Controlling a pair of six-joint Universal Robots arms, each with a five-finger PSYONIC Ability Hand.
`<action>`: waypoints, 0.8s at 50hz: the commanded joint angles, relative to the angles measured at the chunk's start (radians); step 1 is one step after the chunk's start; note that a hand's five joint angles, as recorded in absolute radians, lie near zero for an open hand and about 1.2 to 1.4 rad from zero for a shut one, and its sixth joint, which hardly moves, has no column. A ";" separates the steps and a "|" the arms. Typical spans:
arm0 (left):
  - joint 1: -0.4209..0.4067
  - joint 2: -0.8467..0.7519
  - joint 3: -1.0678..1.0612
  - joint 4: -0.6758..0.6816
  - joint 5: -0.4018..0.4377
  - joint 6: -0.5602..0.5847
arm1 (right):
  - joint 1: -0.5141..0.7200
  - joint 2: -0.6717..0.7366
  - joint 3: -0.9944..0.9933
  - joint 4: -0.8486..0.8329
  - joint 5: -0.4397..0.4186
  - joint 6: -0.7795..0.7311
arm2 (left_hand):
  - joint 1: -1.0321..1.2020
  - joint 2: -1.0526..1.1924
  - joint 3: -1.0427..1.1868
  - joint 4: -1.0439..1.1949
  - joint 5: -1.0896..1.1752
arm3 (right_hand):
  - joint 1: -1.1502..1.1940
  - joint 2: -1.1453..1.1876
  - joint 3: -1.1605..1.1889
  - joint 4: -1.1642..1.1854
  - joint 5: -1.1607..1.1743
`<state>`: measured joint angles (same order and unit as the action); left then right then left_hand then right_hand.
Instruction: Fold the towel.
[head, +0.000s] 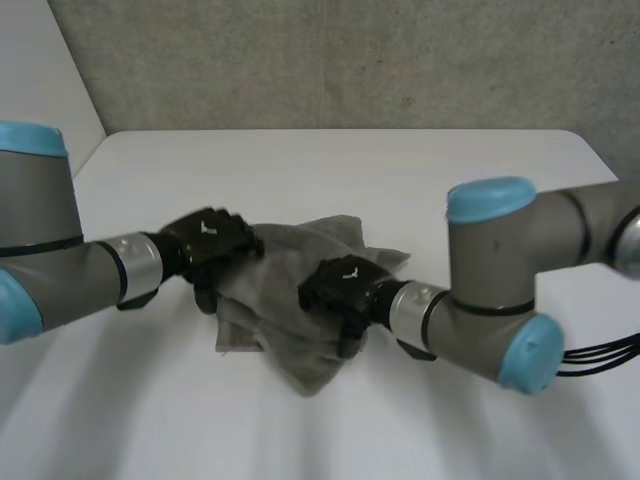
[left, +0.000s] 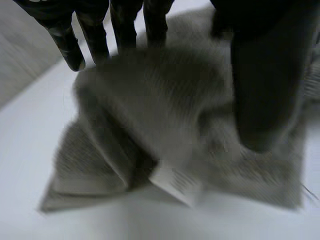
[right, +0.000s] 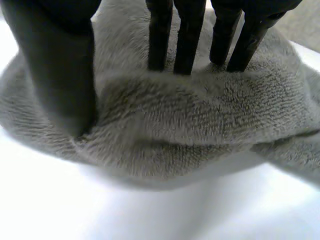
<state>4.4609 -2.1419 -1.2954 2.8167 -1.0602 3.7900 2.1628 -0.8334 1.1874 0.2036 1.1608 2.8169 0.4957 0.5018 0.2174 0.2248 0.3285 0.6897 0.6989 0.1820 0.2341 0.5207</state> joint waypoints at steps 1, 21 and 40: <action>-0.008 -0.015 -0.004 -0.060 -0.008 0.042 | -0.006 -0.051 0.012 -0.134 0.092 0.013 | 0.898 0.892 -0.043 -0.050 0.891 | 0.707 0.697 -0.007 -0.060 0.701; -0.037 0.384 -0.062 0.390 -0.027 -1.016 | 0.034 -0.241 -0.062 -0.521 -0.041 0.144 | 0.901 0.895 -0.043 -0.050 0.893 | 0.707 0.697 -0.007 -0.060 0.701; 0.182 0.131 -0.081 0.343 -0.178 -0.624 | 0.028 -0.073 -0.206 -0.339 0.086 0.161 | -0.121 -0.127 -0.043 -0.050 -0.128 | -0.515 -0.524 -0.007 -0.060 -0.521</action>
<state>4.6290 -1.9787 -1.3808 3.2069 -1.1771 3.0317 2.2165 -0.7816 0.8954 -0.1474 1.1610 2.9567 0.6757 0.6786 0.2174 0.2248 0.5094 0.2692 0.2615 0.1820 0.2342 0.0571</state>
